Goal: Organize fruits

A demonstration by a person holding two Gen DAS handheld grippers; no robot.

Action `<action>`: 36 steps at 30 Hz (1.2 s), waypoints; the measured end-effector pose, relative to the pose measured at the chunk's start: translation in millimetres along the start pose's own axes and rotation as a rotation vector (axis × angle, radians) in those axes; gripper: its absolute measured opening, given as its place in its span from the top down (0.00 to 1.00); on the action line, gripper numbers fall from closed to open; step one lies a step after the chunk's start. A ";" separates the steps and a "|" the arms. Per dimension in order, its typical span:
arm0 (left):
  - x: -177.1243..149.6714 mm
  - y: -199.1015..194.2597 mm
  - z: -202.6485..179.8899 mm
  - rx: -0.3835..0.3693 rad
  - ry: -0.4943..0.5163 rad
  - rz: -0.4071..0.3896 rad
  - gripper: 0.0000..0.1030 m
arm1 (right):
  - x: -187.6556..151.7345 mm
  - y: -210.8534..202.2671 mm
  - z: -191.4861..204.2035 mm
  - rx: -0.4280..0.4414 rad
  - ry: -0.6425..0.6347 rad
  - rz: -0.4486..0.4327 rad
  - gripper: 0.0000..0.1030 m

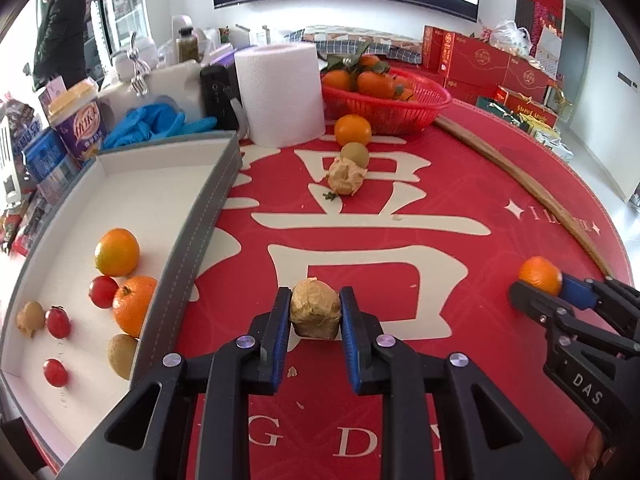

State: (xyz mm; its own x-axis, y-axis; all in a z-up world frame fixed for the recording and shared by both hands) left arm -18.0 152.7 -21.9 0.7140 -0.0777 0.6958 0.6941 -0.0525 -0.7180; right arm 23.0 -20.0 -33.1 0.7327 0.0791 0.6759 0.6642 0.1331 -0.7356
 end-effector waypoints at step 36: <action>11.5 -54.6 153.3 0.071 -0.237 -0.111 0.75 | 48.2 -9.5 132.8 0.193 -0.127 0.021 0.64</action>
State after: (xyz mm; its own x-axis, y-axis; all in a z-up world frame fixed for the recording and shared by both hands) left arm -33.5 307.3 27.8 0.6290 0.1608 0.7606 0.7680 0.0231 -0.6400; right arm 32.3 113.7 12.5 0.7133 0.2055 0.6701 0.5997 0.3158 -0.7353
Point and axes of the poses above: each gripper's, at about its wrist camera, not at the fingertips, and y roughly the way its jaws point, z to its left, x to its top, the point moved 5 cm from there along y, roughly the way its jaws point, and after that the axes turned 5 degrees about -z, right-handed, at the moved point
